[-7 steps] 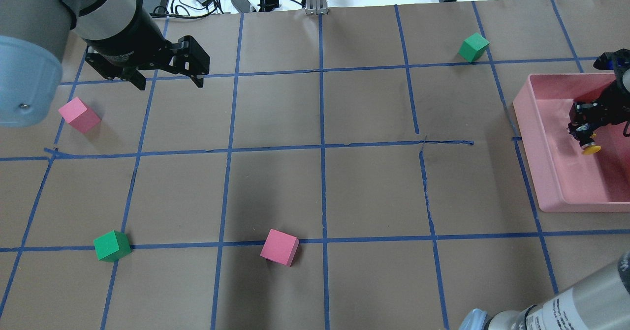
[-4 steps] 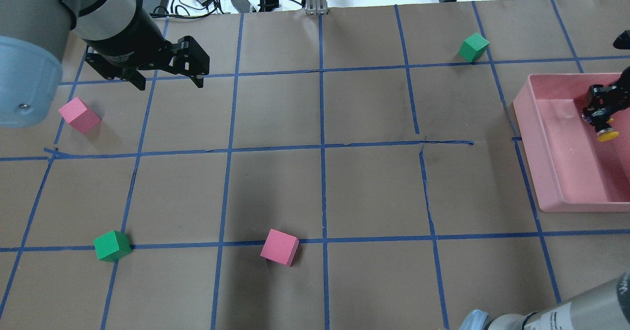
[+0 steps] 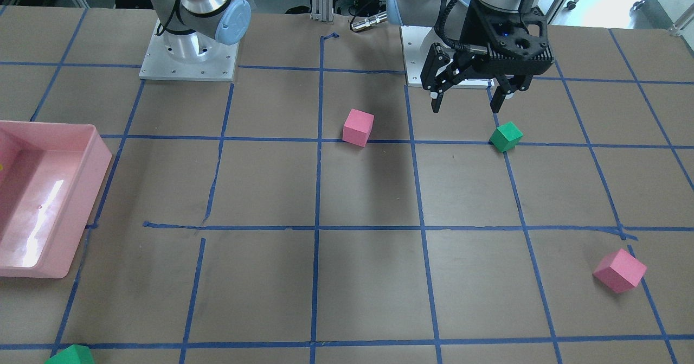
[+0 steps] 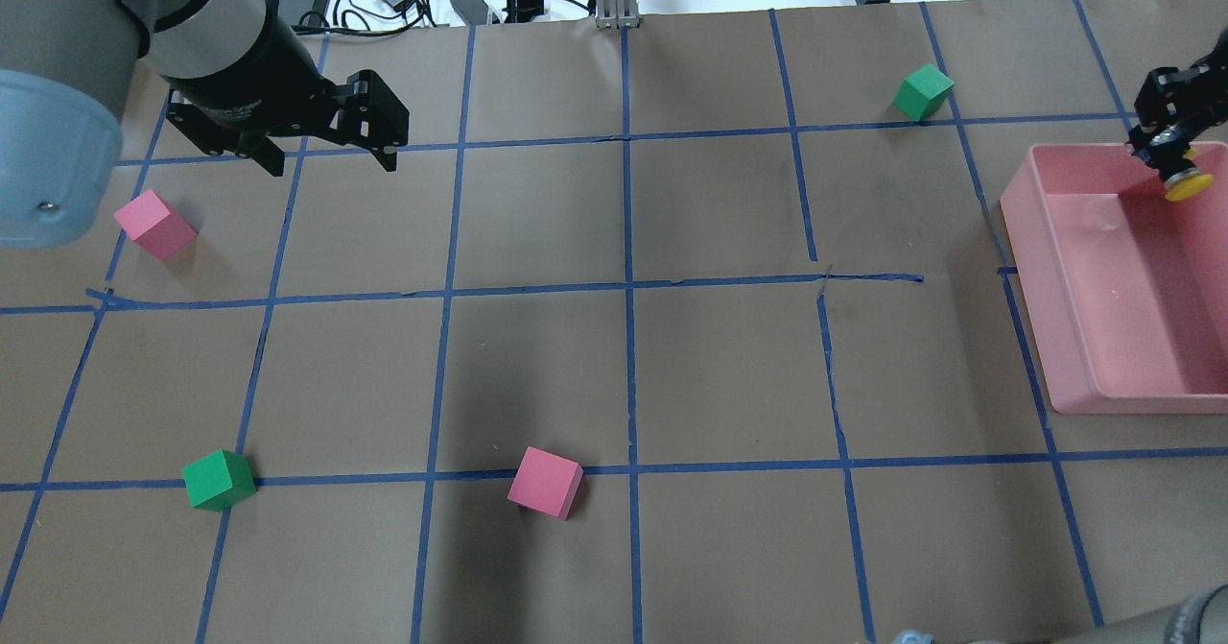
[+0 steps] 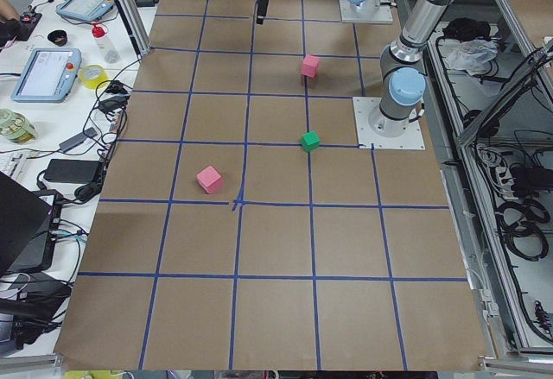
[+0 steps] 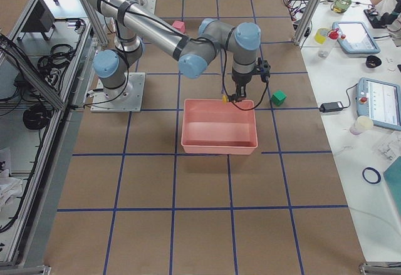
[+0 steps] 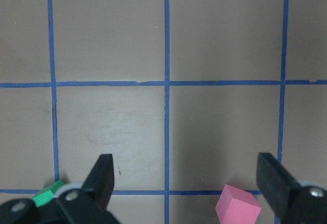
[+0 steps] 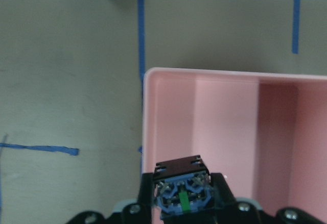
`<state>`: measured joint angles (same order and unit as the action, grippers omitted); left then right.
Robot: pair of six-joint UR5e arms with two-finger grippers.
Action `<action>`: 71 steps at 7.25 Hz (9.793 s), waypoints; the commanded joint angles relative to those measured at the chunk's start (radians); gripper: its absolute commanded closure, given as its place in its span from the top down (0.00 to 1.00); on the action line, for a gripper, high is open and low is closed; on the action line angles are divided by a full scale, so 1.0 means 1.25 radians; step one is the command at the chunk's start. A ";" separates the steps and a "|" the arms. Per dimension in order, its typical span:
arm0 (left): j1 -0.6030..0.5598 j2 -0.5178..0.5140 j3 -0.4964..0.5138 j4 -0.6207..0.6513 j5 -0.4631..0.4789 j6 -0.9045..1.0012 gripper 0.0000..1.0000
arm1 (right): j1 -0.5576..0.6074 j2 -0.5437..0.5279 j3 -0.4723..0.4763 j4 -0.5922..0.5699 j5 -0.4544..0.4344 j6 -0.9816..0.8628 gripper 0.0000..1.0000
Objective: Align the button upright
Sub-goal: 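Lift the button out of the bin with the right gripper, then carry the button to the table center and lower it with the right gripper, then open the right gripper, releasing the button on its side, and raise it, then reach the left gripper to the lying button and grasp its yellow cap, then hold the button with the left gripper and rotate it cap-down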
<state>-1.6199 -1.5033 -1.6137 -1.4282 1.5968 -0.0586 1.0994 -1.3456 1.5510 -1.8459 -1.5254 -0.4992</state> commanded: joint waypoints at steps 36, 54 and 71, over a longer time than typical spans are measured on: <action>-0.103 -0.092 -0.364 0.694 0.021 -0.011 1.00 | 0.389 -0.152 -0.015 0.200 -0.012 0.402 1.00; -0.308 -0.475 -0.476 1.349 0.140 -0.271 0.78 | 0.388 -0.151 0.006 0.185 -0.046 0.402 1.00; -0.344 -0.564 -0.371 1.366 0.168 -0.254 0.76 | 0.388 -0.151 0.007 0.186 -0.046 0.402 1.00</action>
<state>-2.0497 -2.2030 -2.0756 0.2801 1.8097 -0.3783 1.5846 -1.5340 1.5599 -1.6139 -1.5831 0.0031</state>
